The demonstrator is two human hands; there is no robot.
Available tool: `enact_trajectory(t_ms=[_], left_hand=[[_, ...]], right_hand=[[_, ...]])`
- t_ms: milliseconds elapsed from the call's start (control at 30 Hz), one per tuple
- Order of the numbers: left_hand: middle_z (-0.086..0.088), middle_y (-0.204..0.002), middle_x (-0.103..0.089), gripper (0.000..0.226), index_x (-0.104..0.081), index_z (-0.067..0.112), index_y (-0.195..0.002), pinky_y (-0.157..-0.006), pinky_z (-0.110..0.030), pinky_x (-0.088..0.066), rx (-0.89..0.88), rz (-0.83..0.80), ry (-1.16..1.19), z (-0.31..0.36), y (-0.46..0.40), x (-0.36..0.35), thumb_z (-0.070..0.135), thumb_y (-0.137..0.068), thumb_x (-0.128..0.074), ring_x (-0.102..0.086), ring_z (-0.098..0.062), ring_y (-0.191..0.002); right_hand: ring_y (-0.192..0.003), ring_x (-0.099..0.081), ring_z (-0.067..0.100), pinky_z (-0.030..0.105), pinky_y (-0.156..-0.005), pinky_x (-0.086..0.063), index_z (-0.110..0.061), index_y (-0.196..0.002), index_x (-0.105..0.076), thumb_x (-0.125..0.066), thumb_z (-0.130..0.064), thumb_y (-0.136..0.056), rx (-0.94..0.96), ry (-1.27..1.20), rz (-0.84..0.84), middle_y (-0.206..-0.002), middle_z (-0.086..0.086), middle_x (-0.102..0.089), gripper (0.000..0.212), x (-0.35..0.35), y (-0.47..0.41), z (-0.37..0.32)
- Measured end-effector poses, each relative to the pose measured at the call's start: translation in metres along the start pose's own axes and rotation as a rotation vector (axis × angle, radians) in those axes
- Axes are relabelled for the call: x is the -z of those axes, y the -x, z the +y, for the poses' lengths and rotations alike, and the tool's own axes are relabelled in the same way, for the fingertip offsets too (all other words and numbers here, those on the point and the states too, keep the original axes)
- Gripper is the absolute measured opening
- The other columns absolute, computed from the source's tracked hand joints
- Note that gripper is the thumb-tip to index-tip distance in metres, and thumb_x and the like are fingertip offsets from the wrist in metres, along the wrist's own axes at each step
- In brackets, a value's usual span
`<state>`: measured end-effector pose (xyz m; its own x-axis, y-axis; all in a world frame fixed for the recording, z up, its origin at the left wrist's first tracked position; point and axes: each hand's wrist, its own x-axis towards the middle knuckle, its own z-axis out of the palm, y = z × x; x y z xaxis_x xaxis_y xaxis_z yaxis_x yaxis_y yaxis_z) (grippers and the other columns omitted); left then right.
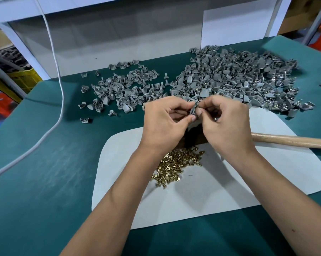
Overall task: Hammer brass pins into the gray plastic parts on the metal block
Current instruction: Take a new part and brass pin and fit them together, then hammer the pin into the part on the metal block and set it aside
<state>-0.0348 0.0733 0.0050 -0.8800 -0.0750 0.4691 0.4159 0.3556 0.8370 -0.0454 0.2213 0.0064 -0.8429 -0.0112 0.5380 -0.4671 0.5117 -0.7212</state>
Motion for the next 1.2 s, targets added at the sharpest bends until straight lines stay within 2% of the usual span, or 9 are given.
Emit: enact_trajectory(t_ms=[167,300,367,467,633,767,900,1067,1200], left_hand=[[-0.001,-0.090,-0.077,0.027,-0.079,0.010,-0.100,-0.075,-0.029,-0.063,-0.036,0.007,-0.127,-0.002,-0.002,0.004,0.003,-0.076,-0.088,-0.075,-0.011,-0.080],[0.006,-0.090,-0.076,0.028,-0.079,0.016,-0.109,-0.074,-0.015,-0.056,0.039,-0.049,-0.148,-0.005,-0.006,0.017,0.011,-0.082,-0.085,-0.071,-0.003,-0.081],[0.009,-0.095,-0.074,0.024,-0.080,0.020,-0.108,-0.079,-0.011,-0.048,0.027,-0.110,-0.245,-0.009,-0.009,0.028,0.018,-0.085,-0.083,-0.066,0.000,-0.091],[0.014,-0.104,-0.073,0.013,-0.082,0.024,-0.102,-0.099,-0.024,-0.039,-0.006,-0.200,-0.394,-0.016,-0.012,0.036,0.026,-0.089,-0.079,-0.052,-0.010,-0.114],[0.014,-0.116,-0.072,0.018,-0.082,0.024,-0.102,-0.110,-0.039,-0.037,0.056,-0.193,-0.377,-0.023,-0.012,0.041,0.028,-0.085,-0.083,-0.049,-0.015,-0.125],[0.013,-0.119,-0.071,0.020,-0.081,0.023,-0.100,-0.107,-0.044,-0.046,0.147,-0.165,-0.257,-0.025,-0.011,0.042,0.021,-0.081,-0.086,-0.054,-0.013,-0.126],[0.008,-0.118,-0.073,0.014,-0.077,0.017,-0.091,-0.105,-0.042,-0.050,0.182,-0.138,-0.172,-0.024,-0.010,0.036,0.015,-0.081,-0.086,-0.062,-0.003,-0.118],[0.002,-0.118,-0.073,0.008,-0.078,0.012,-0.083,-0.104,-0.041,-0.051,0.176,-0.156,-0.164,-0.021,-0.009,0.031,0.007,-0.081,-0.084,-0.064,-0.007,-0.118],[0.004,-0.118,-0.072,0.007,-0.077,0.012,-0.082,-0.106,-0.042,-0.049,0.167,-0.211,-0.194,-0.021,-0.010,0.031,0.007,-0.084,-0.081,-0.061,-0.016,-0.121]], right_hand=[[-0.080,-0.068,0.007,0.022,-0.075,-0.051,-0.016,-0.095,-0.080,-0.070,-0.017,-0.094,-0.024,-0.001,-0.236,-0.083,-0.008,-0.074,0.010,0.018,-0.013,0.000],[-0.070,-0.064,-0.003,0.007,-0.063,-0.046,-0.027,-0.086,-0.074,-0.077,-0.024,-0.089,-0.049,0.268,-0.472,-0.078,-0.015,-0.070,0.005,0.061,-0.029,0.014],[-0.070,-0.063,0.001,0.020,-0.067,-0.053,-0.029,-0.085,-0.070,-0.084,-0.027,-0.082,-0.100,0.504,-0.632,-0.078,-0.014,-0.068,0.014,0.082,-0.035,0.026],[-0.075,-0.060,0.008,0.029,-0.066,-0.047,-0.027,-0.088,-0.064,-0.089,-0.034,-0.074,-0.160,0.713,-0.833,-0.082,-0.009,-0.066,0.029,0.090,-0.035,0.038],[-0.071,-0.057,0.007,0.025,-0.060,-0.042,-0.025,-0.081,-0.061,-0.081,-0.033,-0.086,-0.085,0.681,-0.848,-0.077,-0.009,-0.064,0.021,0.089,-0.035,0.044],[-0.073,-0.064,0.015,0.041,-0.070,-0.054,-0.024,-0.085,-0.064,-0.068,-0.026,-0.096,-0.121,0.449,-0.686,-0.078,-0.006,-0.070,0.012,0.094,-0.044,0.036],[-0.060,-0.055,0.002,0.021,-0.054,-0.041,-0.024,-0.079,-0.058,-0.055,-0.029,-0.103,-0.011,0.295,-0.507,-0.071,-0.005,-0.065,0.025,0.077,-0.045,0.014],[-0.061,-0.053,0.008,0.035,-0.056,-0.039,-0.019,-0.088,-0.061,-0.055,-0.029,-0.104,0.028,0.239,-0.476,-0.070,-0.007,-0.061,0.020,0.050,-0.035,-0.004],[-0.055,-0.050,0.006,0.033,-0.053,-0.031,-0.028,-0.074,-0.049,-0.052,-0.031,-0.105,0.061,0.288,-0.499,-0.064,-0.008,-0.055,0.031,0.042,-0.035,-0.014]])
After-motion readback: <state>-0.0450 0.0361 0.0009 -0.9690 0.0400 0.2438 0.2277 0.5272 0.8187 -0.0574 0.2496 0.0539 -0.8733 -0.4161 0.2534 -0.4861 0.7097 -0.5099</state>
